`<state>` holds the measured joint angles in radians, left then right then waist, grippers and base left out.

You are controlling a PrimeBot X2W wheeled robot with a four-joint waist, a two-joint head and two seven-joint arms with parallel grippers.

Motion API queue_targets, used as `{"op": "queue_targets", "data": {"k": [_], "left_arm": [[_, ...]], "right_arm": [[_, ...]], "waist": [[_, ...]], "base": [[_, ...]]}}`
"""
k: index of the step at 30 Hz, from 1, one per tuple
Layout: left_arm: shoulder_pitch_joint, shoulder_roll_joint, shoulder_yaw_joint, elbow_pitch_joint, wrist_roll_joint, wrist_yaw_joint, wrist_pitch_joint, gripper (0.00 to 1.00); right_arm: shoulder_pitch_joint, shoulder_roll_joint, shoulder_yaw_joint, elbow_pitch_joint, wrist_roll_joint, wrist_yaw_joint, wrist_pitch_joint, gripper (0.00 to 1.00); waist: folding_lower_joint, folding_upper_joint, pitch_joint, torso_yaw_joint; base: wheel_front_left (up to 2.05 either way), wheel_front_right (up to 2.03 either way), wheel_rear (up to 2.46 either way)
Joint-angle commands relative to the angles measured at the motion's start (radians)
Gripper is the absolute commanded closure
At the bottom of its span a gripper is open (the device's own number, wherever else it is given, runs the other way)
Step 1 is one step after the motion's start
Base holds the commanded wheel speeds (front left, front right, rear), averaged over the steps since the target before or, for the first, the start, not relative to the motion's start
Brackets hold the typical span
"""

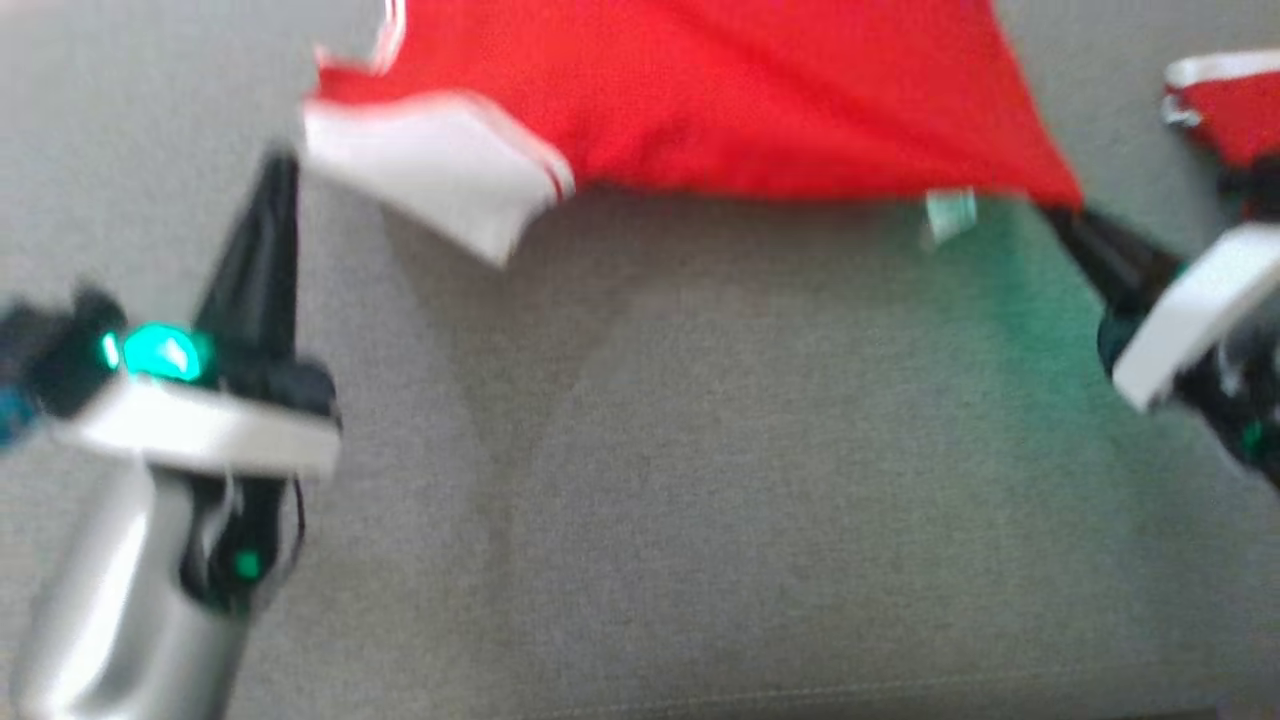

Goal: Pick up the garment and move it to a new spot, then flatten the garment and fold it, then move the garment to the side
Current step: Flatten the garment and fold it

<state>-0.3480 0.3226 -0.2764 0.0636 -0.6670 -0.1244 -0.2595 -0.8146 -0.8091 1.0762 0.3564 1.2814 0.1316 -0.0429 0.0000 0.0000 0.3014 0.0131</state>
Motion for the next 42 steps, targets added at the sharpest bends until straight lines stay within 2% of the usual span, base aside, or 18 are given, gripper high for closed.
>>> {"op": "queue_targets", "data": {"k": [1, 8, 19, 23, 25, 28, 36, 42], "left_arm": [[0.046, 0.038, 0.056, -0.062, 0.006, -0.006, -0.002, 1.00], [0.259, 0.051, 0.082, -0.137, 0.014, -0.006, -0.002, 1.00], [0.565, 0.141, 0.050, -0.345, -0.007, -0.002, 0.024, 1.00], [0.621, 0.167, 0.050, -0.426, -0.018, 0.013, 0.063, 1.00], [0.608, 0.162, 0.053, -0.443, -0.028, 0.021, 0.073, 1.00], [0.540, 0.140, 0.031, -0.421, -0.028, 0.023, 0.091, 1.00], [0.225, 0.044, -0.044, -0.217, -0.013, 0.012, 0.101, 1.00], [-0.005, 0.026, -0.080, -0.061, 0.004, -0.001, 0.069, 1.00]], "right_arm": [[0.058, -0.061, 0.012, -0.039, 0.030, -0.001, -0.003, 1.00], [0.182, -0.148, 0.046, -0.103, 0.090, -0.001, -0.025, 1.00], [0.378, -0.320, 0.074, -0.252, 0.140, -0.001, -0.093, 1.00], [0.424, -0.381, 0.070, -0.307, 0.151, -0.001, -0.113, 1.00], [0.430, -0.391, 0.062, -0.316, 0.154, -0.001, -0.117, 1.00], [0.419, -0.360, 0.048, -0.304, 0.164, -0.001, -0.103, 1.00], [0.287, -0.191, 0.010, -0.149, 0.147, -0.001, -0.025, 1.00], [0.163, -0.114, -0.018, -0.041, 0.112, -0.001, -0.005, 1.00]], "waist": [[0.0000, 0.0000, -0.072, -0.009], [0.0000, 0.0000, -0.142, -0.004], [0.0000, 0.0000, -0.186, 0.008], [0.0000, 0.0000, -0.179, 0.015], [0.0000, 0.0000, -0.168, 0.018], [0.0000, 0.0000, -0.149, 0.024], [0.0000, 0.0000, -0.067, 0.041], [0.0000, 0.0000, -0.004, 0.049]], "base": [[0.00, 0.00, 0.00], [0.00, 0.00, 0.00], [0.00, 0.00, 0.00], [0.00, 0.00, 0.00], [0.00, 0.00, 0.00], [0.00, 0.00, 0.00], [0.00, 0.00, 0.00], [0.00, 0.00, 0.00]]}}
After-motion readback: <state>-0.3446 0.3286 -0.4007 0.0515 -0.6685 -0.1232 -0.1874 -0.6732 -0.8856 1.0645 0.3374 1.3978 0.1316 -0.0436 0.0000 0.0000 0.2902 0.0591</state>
